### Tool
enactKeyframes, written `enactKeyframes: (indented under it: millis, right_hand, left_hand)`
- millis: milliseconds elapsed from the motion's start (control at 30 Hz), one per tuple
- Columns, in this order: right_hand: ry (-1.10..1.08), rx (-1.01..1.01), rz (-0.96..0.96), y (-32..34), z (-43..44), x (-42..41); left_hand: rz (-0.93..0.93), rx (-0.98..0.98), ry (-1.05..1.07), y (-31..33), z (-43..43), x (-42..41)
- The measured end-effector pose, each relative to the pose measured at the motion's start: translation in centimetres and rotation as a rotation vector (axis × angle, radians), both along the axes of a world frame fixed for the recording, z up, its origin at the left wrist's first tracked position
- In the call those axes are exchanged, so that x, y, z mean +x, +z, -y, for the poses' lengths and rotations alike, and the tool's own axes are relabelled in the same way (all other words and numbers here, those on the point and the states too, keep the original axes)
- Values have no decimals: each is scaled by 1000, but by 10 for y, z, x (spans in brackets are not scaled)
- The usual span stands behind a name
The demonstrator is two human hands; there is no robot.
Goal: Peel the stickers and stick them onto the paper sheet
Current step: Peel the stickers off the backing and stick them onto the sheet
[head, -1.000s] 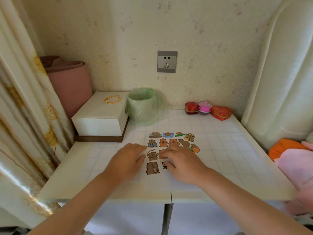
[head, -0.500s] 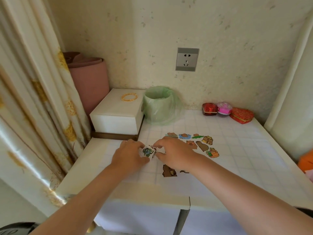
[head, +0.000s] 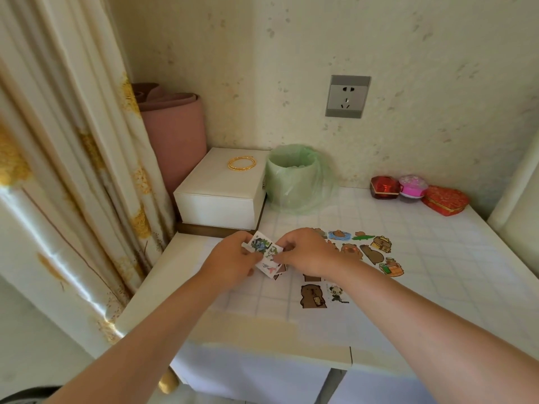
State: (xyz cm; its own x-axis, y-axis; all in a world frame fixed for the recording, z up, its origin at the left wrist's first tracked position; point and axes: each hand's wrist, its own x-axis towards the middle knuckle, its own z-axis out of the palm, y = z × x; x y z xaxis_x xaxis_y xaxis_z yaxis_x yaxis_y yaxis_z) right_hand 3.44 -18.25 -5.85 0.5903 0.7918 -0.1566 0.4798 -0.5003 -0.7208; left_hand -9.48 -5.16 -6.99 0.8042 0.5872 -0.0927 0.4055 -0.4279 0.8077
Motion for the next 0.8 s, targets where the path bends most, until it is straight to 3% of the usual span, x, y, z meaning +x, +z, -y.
enactKeyframes:
  millis: [200, 433, 633, 800]
  right_hand:
    - [-115, -7, -79, -3, 5, 4]
    - [-134, 8, 11, 3, 8, 5]
    - [-85, -125, 150, 13, 16, 7]
    - [-124, 162, -224, 43, 29, 7]
  left_hand:
    - [-60, 20, 81, 3, -2, 3]
    - [-62, 77, 40, 9, -2, 3]
    - [-15, 112, -98, 28, 1, 6]
    - [25, 166, -191, 44, 10, 14]
